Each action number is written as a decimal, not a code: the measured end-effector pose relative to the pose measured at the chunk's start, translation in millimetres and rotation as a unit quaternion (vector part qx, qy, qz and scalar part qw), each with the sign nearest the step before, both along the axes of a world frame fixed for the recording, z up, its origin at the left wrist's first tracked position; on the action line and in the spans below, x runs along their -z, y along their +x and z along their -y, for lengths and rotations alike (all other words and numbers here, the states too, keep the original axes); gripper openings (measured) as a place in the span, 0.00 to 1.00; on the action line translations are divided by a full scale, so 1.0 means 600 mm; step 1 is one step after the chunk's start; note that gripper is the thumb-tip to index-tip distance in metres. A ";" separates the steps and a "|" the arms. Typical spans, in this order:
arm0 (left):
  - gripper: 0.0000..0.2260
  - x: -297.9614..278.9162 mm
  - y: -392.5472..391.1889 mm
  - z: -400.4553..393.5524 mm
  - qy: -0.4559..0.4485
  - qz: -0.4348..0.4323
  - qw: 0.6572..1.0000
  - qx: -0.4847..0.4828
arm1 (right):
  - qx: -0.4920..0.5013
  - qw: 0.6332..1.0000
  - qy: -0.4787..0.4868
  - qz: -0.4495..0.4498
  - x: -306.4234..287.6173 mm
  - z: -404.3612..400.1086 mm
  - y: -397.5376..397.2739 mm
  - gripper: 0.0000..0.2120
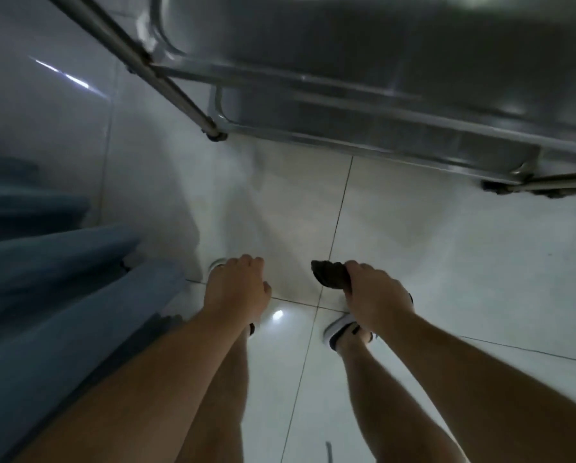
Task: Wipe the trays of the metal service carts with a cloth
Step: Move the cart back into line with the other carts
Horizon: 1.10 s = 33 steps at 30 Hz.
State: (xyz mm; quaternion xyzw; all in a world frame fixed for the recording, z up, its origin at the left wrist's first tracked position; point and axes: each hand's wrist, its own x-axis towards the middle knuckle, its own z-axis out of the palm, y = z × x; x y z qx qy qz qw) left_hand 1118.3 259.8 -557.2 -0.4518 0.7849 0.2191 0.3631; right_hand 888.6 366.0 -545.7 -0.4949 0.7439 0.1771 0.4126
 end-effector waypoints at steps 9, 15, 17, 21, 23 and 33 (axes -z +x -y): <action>0.18 -0.387 0.043 0.140 -0.022 -0.052 0.994 -0.092 | -0.089 0.995 -0.032 -0.033 -0.386 0.196 0.074 0.19; 0.17 -0.656 0.138 0.258 -0.080 -0.115 0.982 -0.125 | -0.097 0.990 -0.097 -0.030 -0.650 0.357 0.162 0.10; 0.16 -0.731 0.174 0.301 -0.107 -0.121 0.977 -0.138 | -0.115 0.985 -0.122 -0.027 -0.722 0.397 0.195 0.07; 0.17 -0.840 0.237 0.380 -0.168 -0.131 0.961 -0.175 | -0.143 0.973 -0.178 -0.008 -0.834 0.483 0.266 0.07; 0.18 -0.876 0.259 0.420 -0.193 -0.133 0.954 -0.188 | -0.163 0.968 -0.192 0.007 -0.874 0.537 0.300 0.10; 0.21 -0.979 0.271 0.611 -0.258 -0.121 0.919 -0.272 | -0.238 0.935 -0.257 0.052 -0.995 0.817 0.324 0.06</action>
